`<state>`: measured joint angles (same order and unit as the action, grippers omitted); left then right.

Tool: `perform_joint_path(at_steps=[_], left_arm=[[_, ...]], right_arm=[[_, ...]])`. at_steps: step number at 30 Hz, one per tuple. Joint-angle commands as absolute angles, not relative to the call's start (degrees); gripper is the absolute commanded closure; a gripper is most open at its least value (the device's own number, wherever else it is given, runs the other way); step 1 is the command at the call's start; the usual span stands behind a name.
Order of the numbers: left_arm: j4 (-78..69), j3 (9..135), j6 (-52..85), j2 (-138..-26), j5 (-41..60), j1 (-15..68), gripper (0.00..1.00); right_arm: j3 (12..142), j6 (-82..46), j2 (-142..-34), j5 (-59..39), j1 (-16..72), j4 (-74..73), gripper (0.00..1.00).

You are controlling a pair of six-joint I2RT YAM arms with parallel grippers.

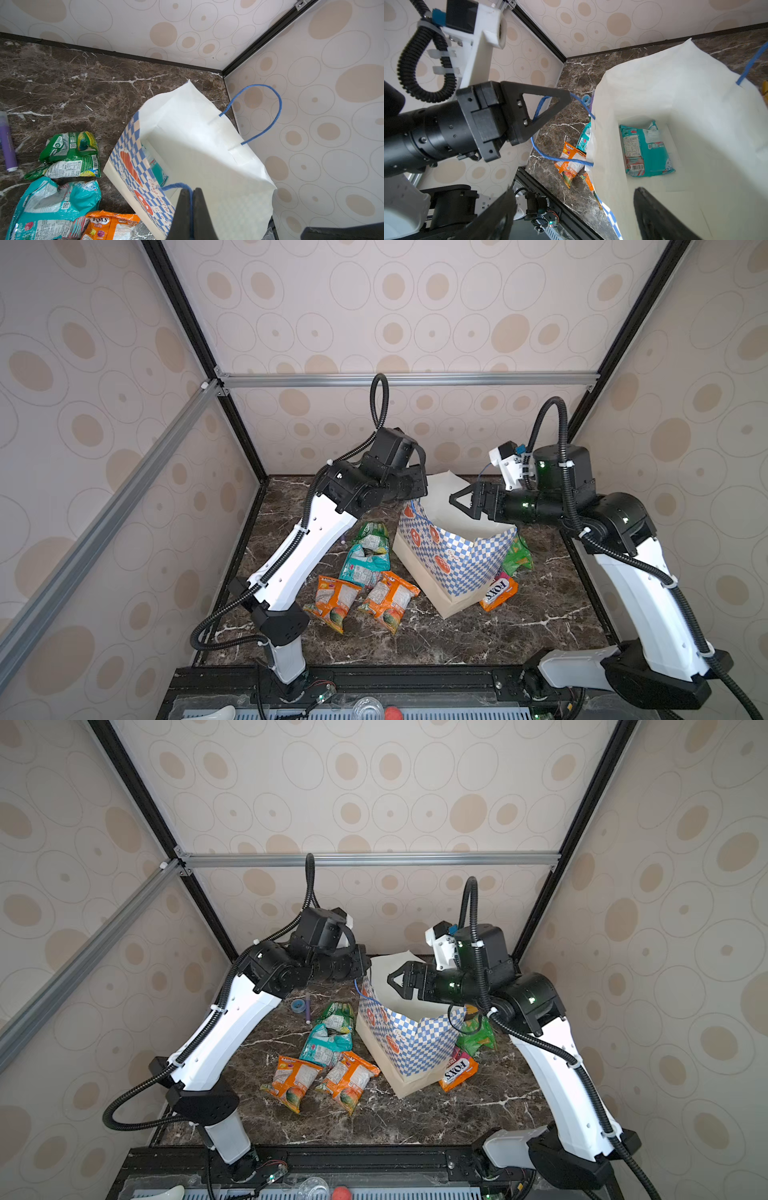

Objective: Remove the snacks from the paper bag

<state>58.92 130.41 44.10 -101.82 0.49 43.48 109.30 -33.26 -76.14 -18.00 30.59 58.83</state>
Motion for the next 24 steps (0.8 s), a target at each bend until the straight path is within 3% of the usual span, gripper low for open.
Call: perform_joint_path(at_steps=[1,9,24], left_arm=[[58.0,131.8,41.3,-102.1,-0.8,43.2,1.0],[56.1,128.4,41.0,-100.3,-1.4,43.2,1.0],[54.7,127.0,40.6,-99.9,-1.4,42.4,1.0]], right_arm=[[110.1,-35.0,-78.5,-20.3,30.7,56.1,0.14],[120.2,-32.8,-91.4,-18.8,30.7,68.1,0.26],[109.8,-28.2,-94.0,-17.2,31.2,73.4,0.24]])
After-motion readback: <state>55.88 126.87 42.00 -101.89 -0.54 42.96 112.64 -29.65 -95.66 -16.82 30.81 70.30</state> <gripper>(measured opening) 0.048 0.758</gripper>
